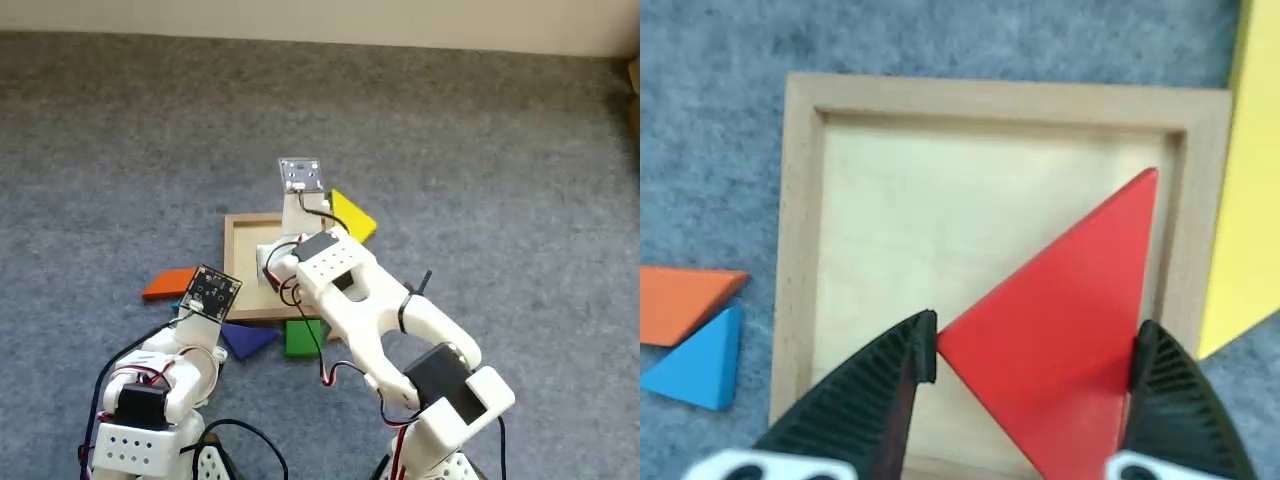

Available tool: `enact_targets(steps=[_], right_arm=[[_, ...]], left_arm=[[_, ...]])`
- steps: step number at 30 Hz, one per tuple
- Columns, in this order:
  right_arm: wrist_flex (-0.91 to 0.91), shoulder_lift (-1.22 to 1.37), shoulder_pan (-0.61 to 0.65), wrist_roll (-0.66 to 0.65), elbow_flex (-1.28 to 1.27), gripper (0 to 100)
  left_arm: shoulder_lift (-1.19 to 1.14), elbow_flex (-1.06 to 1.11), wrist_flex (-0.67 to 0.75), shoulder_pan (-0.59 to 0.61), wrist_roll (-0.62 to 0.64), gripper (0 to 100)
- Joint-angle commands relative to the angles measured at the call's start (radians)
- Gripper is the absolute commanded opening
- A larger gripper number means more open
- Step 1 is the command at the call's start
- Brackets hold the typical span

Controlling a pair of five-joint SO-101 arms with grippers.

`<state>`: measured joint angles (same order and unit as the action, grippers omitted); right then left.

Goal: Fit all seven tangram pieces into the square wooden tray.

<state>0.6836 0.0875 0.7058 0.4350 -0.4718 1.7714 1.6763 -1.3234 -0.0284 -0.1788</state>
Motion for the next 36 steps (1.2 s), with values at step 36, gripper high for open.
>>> enact_targets(steps=[36], right_arm=[[-0.022,0.022,-0.010,-0.132,0.059,9.5]], left_arm=[[0.050,0.019,-0.002,0.005,0.005,1]])
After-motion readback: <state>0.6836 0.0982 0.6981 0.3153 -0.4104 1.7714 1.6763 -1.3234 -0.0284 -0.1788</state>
